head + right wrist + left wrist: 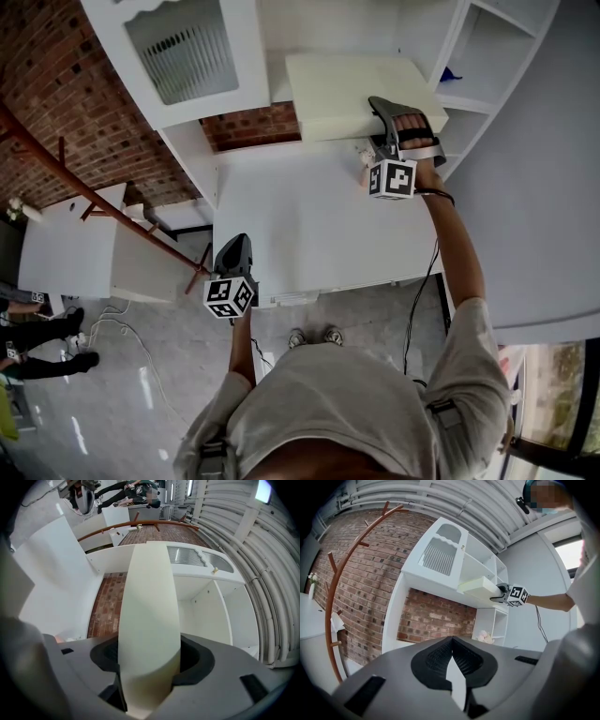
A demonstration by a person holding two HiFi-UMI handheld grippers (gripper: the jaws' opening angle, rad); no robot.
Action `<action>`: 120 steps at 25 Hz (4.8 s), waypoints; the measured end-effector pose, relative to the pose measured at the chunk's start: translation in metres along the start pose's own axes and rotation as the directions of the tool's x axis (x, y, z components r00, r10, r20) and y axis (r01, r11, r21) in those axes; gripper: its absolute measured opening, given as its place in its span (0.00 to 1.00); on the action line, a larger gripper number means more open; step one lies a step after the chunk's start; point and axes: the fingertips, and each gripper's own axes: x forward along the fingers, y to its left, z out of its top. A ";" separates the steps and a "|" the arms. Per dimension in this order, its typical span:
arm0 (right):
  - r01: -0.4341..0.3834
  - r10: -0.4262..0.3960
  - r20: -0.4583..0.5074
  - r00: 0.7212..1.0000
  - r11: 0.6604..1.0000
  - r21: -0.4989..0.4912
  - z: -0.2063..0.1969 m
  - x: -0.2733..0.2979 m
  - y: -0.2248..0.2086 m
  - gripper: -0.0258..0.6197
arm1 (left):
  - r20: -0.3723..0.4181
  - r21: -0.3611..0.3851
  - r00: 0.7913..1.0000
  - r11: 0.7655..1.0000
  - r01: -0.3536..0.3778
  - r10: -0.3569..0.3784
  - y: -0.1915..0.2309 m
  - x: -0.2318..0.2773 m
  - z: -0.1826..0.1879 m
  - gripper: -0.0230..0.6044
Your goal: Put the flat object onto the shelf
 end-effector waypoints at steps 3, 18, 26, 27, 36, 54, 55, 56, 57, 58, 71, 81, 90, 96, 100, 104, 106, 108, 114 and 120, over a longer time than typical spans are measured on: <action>-0.009 0.009 -0.005 1.000 1.000 0.019 0.002 0.008 -0.002 0.48 | -0.001 -0.003 1.000 1.000 -0.003 0.003 0.002 -0.001 -0.001 0.06; -0.031 0.032 -0.025 0.999 0.999 0.014 0.001 0.047 -0.004 0.48 | 0.000 -0.012 1.000 1.000 -0.021 0.021 0.010 0.003 -0.002 0.06; -0.035 0.036 -0.038 0.999 0.999 0.016 0.000 0.062 -0.003 0.48 | -0.001 -0.012 1.000 1.000 -0.028 0.028 0.014 0.007 -0.004 0.06; -0.036 0.036 -0.039 0.999 0.999 0.016 -0.001 0.063 -0.003 0.48 | -0.001 -0.012 1.000 0.999 -0.030 0.030 0.015 0.006 -0.004 0.06; -0.042 0.043 -0.047 0.998 0.999 0.016 -0.003 0.077 -0.003 0.48 | 0.002 -0.015 0.999 0.999 -0.042 0.042 0.020 0.009 -0.002 0.06; -0.037 0.037 -0.037 0.999 0.999 0.002 -0.004 0.078 -0.003 0.49 | 0.007 -0.020 0.999 0.999 -0.041 0.041 0.017 0.009 0.000 0.06; -0.035 0.035 -0.036 0.999 0.999 -0.001 -0.004 0.077 -0.004 0.50 | 0.009 -0.020 0.999 0.999 -0.043 0.043 0.017 0.008 0.001 0.06; -0.034 0.033 -0.035 0.999 0.999 -0.006 -0.004 0.077 -0.004 0.50 | 0.010 -0.019 0.999 0.999 -0.044 0.044 0.017 0.006 0.002 0.06; -0.032 0.032 -0.033 0.999 0.999 -0.013 -0.003 0.076 -0.004 0.53 | 0.010 -0.019 0.999 0.999 -0.044 0.044 0.018 0.004 0.003 0.06; -0.033 0.032 -0.030 0.999 0.999 -0.019 -0.002 0.074 -0.003 0.54 | 0.009 -0.020 0.999 0.999 -0.042 0.043 0.017 0.002 0.003 0.06; -0.007 0.009 -0.032 0.999 0.998 0.057 -0.003 0.034 -0.011 0.59 | -0.002 -0.012 1.000 1.000 0.008 -0.008 0.000 -0.001 0.004 0.06; 0.003 -0.004 0.004 1.000 0.977 0.211 -0.002 -0.006 -0.005 0.59 | -0.014 0.003 0.998 0.998 0.060 -0.060 -0.021 0.006 0.002 0.06; 0.011 -0.046 0.069 0.997 0.895 0.445 0.011 -0.011 -0.006 0.59 | -0.012 0.003 0.999 0.999 0.053 -0.053 -0.020 0.004 0.003 0.06; -0.022 -0.066 0.094 0.993 0.693 0.721 0.016 -0.015 -0.021 0.51 | -0.010 0.000 0.999 0.999 0.042 -0.042 -0.016 0.001 0.003 0.06; -0.015 -0.096 0.080 0.992 0.546 0.837 0.012 -0.017 -0.033 0.30 | -0.008 0.000 0.999 0.999 0.041 -0.041 -0.016 0.001 0.003 0.06; -0.005 -0.079 0.043 0.996 0.431 0.903 0.005 -0.014 -0.029 0.19 | -0.009 -0.001 0.999 0.999 0.042 -0.042 -0.017 0.002 0.002 0.06; -0.003 -0.062 0.027 0.998 0.358 0.934 -0.001 -0.013 -0.026 0.14 | -0.009 0.000 0.999 0.999 0.042 -0.042 -0.017 0.002 0.002 0.06; -0.011 -0.052 0.027 0.998 0.280 0.960 -0.006 -0.010 -0.024 0.12 | -0.008 -0.001 0.999 0.999 0.039 -0.039 -0.016 0.002 0.002 0.06; -0.012 -0.043 0.024 0.999 0.251 0.968 -0.006 -0.002 -0.020 0.11 | -0.006 -0.005 0.999 0.999 0.036 -0.036 -0.014 0.003 0.003 0.06; -0.011 -0.026 0.017 1.000 0.247 0.969 -0.004 0.012 -0.016 0.11 | -0.003 -0.007 1.000 1.000 0.024 -0.024 -0.009 0.002 0.004 0.06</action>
